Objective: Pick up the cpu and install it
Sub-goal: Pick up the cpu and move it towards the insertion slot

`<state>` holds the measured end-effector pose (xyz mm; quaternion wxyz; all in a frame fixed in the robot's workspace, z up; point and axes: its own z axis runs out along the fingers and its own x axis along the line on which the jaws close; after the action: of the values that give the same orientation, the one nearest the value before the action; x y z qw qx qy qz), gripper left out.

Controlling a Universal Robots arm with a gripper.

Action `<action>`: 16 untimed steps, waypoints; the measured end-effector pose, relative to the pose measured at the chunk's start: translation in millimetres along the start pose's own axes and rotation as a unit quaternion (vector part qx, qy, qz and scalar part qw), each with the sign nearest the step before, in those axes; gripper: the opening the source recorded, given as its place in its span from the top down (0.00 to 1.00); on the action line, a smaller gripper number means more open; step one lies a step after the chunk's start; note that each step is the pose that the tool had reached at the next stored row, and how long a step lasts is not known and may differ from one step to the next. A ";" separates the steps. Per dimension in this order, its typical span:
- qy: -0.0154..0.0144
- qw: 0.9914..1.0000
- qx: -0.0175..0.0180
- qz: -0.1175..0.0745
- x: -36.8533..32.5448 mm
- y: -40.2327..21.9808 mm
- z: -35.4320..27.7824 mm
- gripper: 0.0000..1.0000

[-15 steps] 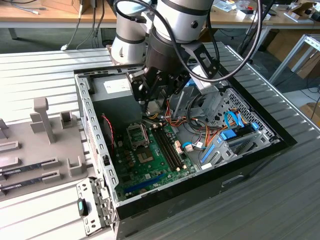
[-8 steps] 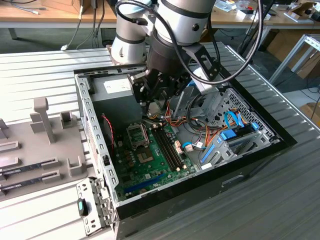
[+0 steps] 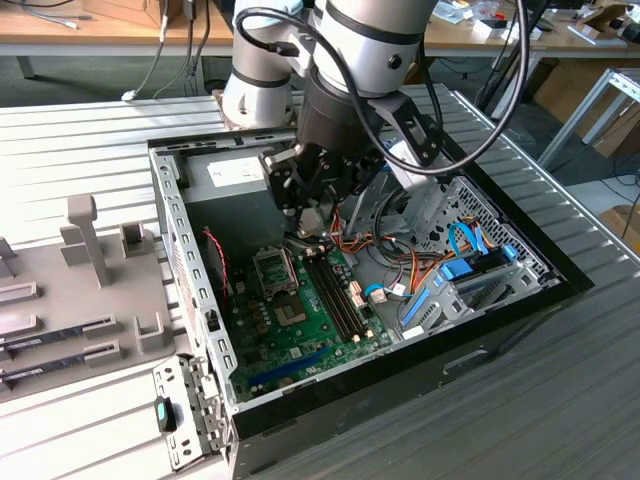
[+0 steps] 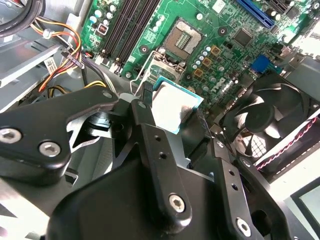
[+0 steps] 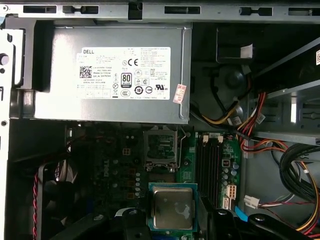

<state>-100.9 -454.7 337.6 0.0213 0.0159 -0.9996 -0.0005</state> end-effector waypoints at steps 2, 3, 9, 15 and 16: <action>0.000 1.000 0.000 0.000 -0.6 -0.5 0.8 0.53; 0.000 1.000 0.000 0.000 -0.9 -0.7 1.2 0.53; 0.000 1.000 0.000 0.000 -3.3 -2.2 4.0 0.53; 0.000 1.000 0.000 0.000 -5.3 -3.6 6.5 0.53; 0.000 1.000 0.000 0.000 -5.6 -3.8 7.1 0.53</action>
<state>-95.5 -458.4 330.3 0.0213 0.0159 -0.9996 0.0000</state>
